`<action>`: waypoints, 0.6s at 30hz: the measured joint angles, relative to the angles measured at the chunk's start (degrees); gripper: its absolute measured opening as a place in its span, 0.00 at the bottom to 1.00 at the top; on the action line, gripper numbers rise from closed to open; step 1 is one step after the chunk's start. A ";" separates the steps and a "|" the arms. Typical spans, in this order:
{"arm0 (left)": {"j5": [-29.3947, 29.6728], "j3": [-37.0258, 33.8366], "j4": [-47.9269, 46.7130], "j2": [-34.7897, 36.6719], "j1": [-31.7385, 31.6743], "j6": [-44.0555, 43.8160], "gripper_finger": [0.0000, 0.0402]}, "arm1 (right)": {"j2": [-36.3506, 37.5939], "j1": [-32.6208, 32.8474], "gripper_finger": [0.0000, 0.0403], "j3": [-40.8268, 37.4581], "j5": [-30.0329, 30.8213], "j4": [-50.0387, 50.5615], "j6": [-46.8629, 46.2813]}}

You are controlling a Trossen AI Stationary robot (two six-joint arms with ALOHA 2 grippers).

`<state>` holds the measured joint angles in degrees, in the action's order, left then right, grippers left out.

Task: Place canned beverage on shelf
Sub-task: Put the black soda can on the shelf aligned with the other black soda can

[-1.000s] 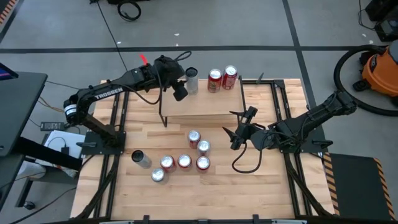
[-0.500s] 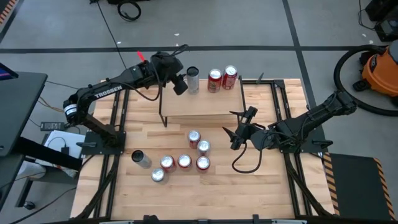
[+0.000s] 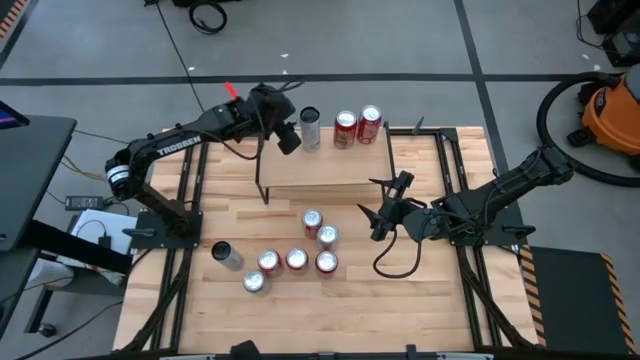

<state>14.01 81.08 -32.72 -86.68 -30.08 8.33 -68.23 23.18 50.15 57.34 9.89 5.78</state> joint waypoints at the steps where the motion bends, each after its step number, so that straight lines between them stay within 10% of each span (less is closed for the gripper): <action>1: -0.38 0.00 -0.06 -0.62 -0.11 -0.03 0.43 | -0.02 0.02 0.86 0.00 0.00 0.00 0.00; 18: -3.72 0.00 1.31 -5.24 -0.86 -0.75 0.43 | 0.00 0.00 0.86 0.00 0.00 0.02 0.20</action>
<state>10.29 81.08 -31.40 -91.92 -30.95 7.58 -68.23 23.18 50.15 57.34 9.91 5.98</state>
